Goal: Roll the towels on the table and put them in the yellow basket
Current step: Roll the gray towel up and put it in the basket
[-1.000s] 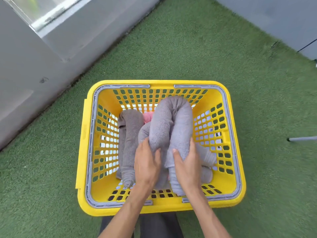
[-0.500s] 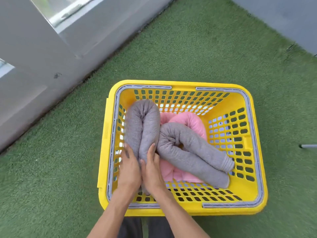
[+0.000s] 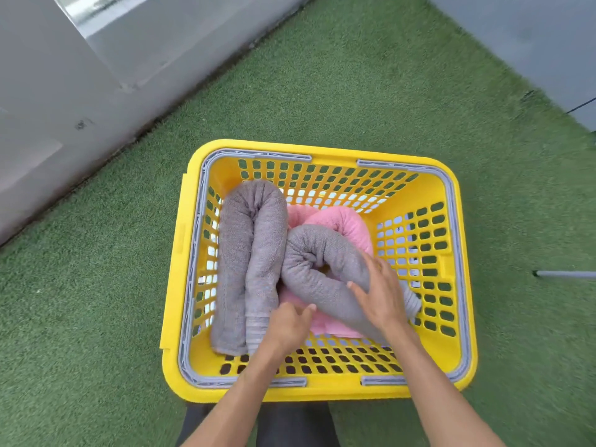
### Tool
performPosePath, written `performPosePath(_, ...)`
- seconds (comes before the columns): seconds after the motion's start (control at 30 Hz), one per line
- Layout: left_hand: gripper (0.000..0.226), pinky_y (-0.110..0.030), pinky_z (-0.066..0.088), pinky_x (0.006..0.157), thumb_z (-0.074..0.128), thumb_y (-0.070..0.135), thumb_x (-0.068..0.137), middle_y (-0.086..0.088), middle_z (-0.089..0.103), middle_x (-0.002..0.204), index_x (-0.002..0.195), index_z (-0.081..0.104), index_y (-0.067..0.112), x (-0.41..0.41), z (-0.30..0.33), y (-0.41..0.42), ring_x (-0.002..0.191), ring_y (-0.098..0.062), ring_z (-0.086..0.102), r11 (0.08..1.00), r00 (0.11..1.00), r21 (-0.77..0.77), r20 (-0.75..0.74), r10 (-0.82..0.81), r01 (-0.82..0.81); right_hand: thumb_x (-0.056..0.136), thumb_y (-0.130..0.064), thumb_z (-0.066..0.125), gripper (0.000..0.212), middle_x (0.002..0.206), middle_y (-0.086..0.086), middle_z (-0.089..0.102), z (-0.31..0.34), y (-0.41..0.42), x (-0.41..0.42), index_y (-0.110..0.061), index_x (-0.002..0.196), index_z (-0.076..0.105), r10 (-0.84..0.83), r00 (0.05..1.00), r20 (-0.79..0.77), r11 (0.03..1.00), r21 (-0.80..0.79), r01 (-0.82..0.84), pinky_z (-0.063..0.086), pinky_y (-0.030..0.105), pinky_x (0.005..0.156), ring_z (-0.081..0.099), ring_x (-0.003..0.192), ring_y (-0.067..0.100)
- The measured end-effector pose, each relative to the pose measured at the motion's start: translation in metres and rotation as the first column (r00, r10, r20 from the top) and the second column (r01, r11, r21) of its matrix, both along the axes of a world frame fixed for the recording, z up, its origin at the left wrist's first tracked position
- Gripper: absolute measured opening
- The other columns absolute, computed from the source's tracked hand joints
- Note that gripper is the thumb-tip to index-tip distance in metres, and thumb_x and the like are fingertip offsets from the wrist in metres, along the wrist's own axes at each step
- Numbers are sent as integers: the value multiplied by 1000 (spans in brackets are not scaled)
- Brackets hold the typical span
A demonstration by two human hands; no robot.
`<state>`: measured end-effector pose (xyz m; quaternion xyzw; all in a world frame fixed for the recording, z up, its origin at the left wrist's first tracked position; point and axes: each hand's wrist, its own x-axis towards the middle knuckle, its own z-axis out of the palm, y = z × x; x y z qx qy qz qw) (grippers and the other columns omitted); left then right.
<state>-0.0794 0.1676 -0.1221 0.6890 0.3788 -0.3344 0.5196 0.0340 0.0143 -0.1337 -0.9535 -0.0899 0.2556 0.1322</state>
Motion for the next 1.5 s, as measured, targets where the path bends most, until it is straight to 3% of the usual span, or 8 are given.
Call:
performPosePath(0.2, 51, -38, 51, 95, 72, 43, 81, -4, 68, 111, 116, 58, 8, 32, -36, -48, 107, -23, 64, 750, 759, -119, -72, 647, -651, 91, -39, 57, 51, 126, 5, 56, -15, -27, 14, -21, 135, 41, 91, 994, -59, 981, -164, -99, 40, 46, 96, 51, 117, 28)
performPosePath(0.33, 63, -35, 41, 98, 68, 36, 85, -14, 57, 126, 129, 37, 2, 57, -25, -74, 120, -31, 54, 715, 716, 96, -30, 697, -693, 94, -29, 50, 31, 117, 8, 59, 6, -27, 21, -15, 121, 50, 57, 996, -75, 990, -123, -66, 43, 47, 90, 54, 110, 31)
performPosePath(0.47, 54, -30, 47, 94, 71, 31, 81, -10, 61, 119, 120, 44, 6, 70, -12, -85, 112, -25, 59, 692, 691, 12, 65, 720, -722, 97, -34, 46, 38, 124, 4, 57, 43, -37, 11, -17, 131, 47, 4, 997, 73, 996, -88, 2, 39, 49, 92, 52, 116, 30)
performPosePath(0.67, 52, -40, 50, 91, 68, 43, 71, -2, 65, 108, 113, 50, 17, 71, 33, -64, 103, -20, 62, 814, 758, 103, 447, 476, -572, 94, -26, 56, 24, 106, 3, 66, 63, -42, 3, -14, 115, 56, -272, 958, -86, 909, 304, 285, 47, 35, 78, 61, 99, 24)
performPosePath(0.9, 59, -45, 49, 92, 60, 52, 82, -1, 62, 118, 130, 48, 20, 42, 60, 44, 108, -21, 59, 713, 824, 501, 533, 193, -491, 92, -31, 59, 21, 103, -7, 70, 53, 54, -49, -18, 109, 60, -189, 931, -312, 783, 525, 335, 52, 36, 86, 65, 95, 7)
performPosePath(1.13, 66, -44, 50, 91, 62, 5, 85, -23, 39, 144, 144, 32, 2, -15, 31, 82, 133, -37, 40, 492, 934, 868, 113, -338, 73, 92, -16, 57, 29, 117, 8, 63, 16, 132, -106, -8, 120, 51, -272, 911, -311, 806, 443, 392, 41, 27, 86, 58, 109, 24)
performPosePath(1.33, 61, -46, 44, 102, 64, 2, 82, -27, 41, 140, 139, 41, 0, -21, 26, 88, 129, -41, 40, 547, 897, 836, 205, -392, 48, 78, -43, 58, 49, 117, 1, 64, 24, 119, -92, -18, 119, 54, -270, 913, -305, 854, 362, 373, 46, 36, 97, 59, 111, 18)
performPosePath(1.5, 53, -43, 39, 101, 60, 8, 82, -20, 42, 137, 134, 47, 5, -16, 44, 83, 119, -37, 42, 643, 821, 765, 375, -431, -12, 89, -34, 63, 55, 131, 3, 57, 51, 87, -73, -17, 138, 46, -297, 895, -333, 856, 323, 404, 42, 32, 102, 55, 118, 15)
